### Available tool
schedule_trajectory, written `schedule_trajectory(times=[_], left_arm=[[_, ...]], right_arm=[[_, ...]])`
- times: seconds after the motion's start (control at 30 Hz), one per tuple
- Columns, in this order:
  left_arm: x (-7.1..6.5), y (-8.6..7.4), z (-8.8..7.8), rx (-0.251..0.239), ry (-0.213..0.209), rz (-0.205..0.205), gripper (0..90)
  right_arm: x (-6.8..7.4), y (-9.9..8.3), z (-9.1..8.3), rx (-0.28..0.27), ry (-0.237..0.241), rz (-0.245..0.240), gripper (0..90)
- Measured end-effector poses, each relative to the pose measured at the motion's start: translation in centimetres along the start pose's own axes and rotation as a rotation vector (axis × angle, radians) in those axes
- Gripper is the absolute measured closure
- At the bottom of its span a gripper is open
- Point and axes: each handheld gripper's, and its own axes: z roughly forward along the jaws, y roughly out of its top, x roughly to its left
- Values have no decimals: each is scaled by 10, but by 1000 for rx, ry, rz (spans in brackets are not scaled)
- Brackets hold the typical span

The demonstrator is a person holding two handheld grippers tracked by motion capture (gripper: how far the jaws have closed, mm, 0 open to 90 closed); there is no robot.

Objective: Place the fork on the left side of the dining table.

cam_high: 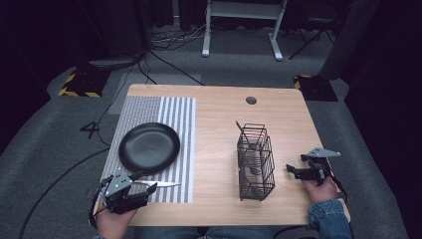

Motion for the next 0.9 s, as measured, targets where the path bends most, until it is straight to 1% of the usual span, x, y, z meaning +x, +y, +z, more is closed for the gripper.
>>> schedule_trajectory(times=[0.07, 0.17, 0.27, 0.37, 0.47, 0.57, 0.67, 0.7, 0.73, 0.87, 0.9], left_arm=[[0, 8, 2, -4, -19, 13, 326], [-2, 21, 6, -8, -37, 29, 327], [-3, 33, 11, -8, -48, 20, 307], [-3, 48, 18, 10, -38, 7, 289], [-3, 57, 23, -18, -52, -2, 307], [-3, 65, 27, -26, -76, -6, 323], [-6, 74, 32, -26, -79, 14, 335], [-6, 74, 32, -26, -79, 14, 335], [-8, 81, 36, -25, -77, 32, 335], [-14, 100, 45, -30, -89, 54, 338], [-15, 106, 47, -31, -94, 66, 338]], right_arm=[[0, 0, 0, 0, 0, 0, 181], [0, 0, 0, 0, -1, 1, 181], [0, 0, 0, 0, -3, 2, 181], [0, 0, 0, 0, -3, 2, 181], [0, 0, 0, 0, -3, 1, 181], [0, 0, 0, 0, -4, 2, 181], [0, 0, 0, 0, -5, 3, 181], [0, 0, 0, 0, -5, 3, 181], [0, 0, 0, 0, -6, 4, 181], [0, 0, 0, 1, -7, 4, 181], [0, 0, 0, 1, -7, 4, 181]])
